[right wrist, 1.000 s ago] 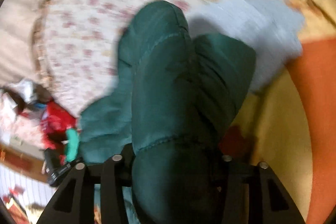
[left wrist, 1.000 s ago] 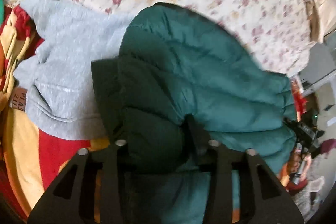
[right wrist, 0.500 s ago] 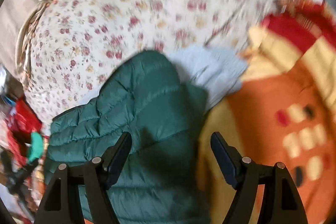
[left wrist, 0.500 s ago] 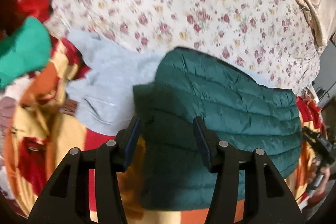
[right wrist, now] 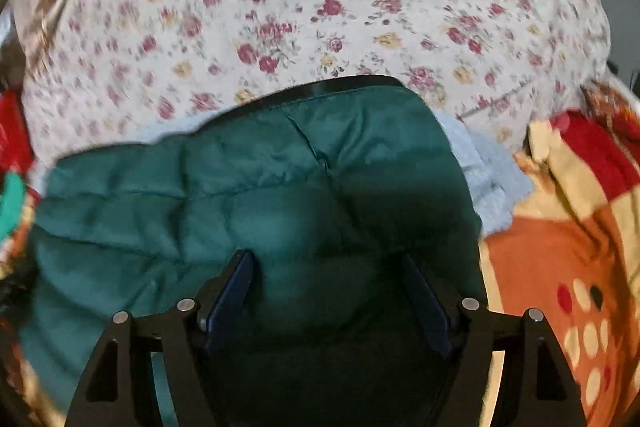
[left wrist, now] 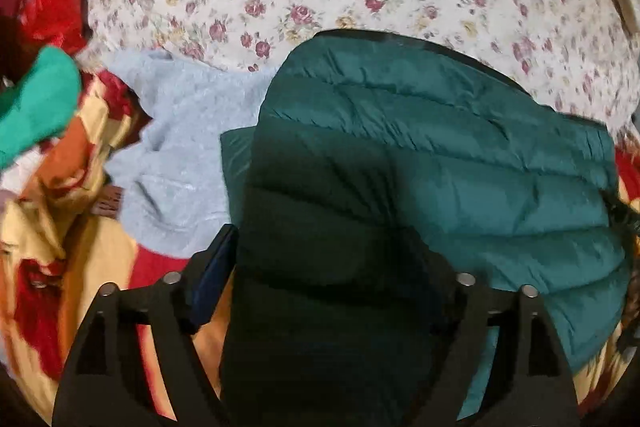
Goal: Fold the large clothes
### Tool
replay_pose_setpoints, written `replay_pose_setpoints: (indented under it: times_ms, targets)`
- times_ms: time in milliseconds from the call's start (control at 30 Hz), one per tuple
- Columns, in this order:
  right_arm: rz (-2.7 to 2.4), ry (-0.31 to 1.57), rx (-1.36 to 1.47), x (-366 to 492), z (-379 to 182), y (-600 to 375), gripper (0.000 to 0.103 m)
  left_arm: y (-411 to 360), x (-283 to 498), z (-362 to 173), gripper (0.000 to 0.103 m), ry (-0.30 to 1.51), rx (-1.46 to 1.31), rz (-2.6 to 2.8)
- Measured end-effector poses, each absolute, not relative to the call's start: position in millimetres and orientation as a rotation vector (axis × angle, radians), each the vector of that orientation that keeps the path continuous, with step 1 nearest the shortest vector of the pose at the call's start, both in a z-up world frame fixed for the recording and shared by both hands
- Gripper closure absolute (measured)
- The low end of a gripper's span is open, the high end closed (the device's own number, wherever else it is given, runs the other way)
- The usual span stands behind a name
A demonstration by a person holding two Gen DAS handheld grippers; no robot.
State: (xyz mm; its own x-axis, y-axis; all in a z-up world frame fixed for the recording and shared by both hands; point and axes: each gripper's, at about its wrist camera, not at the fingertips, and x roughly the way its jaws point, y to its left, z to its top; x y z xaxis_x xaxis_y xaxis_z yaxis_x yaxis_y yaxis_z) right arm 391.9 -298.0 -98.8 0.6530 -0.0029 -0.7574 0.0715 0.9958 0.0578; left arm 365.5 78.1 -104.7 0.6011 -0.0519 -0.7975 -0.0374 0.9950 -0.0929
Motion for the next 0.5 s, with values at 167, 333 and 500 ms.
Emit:
replay_pose_setpoints:
  times_ms: [167, 333, 500]
  targets:
    - [-0.032, 0.859, 0.112, 408.3, -108.6, -306.8, 0.017, 102.2, 391.1, -119.8, 0.010, 0.979, -0.309, -0.036]
    - [-0.082, 0.852, 0.076, 395.9, -98.6, -301.6, 0.017, 96.6, 384.6, -110.1, 0.010, 0.974, -0.265, -0.025]
    - [-0.064, 0.779, 0.090, 335.3, -57.1, -293.4, 0.017, 88.8, 335.4, -64.4, 0.010, 0.852, -0.150, 0.004]
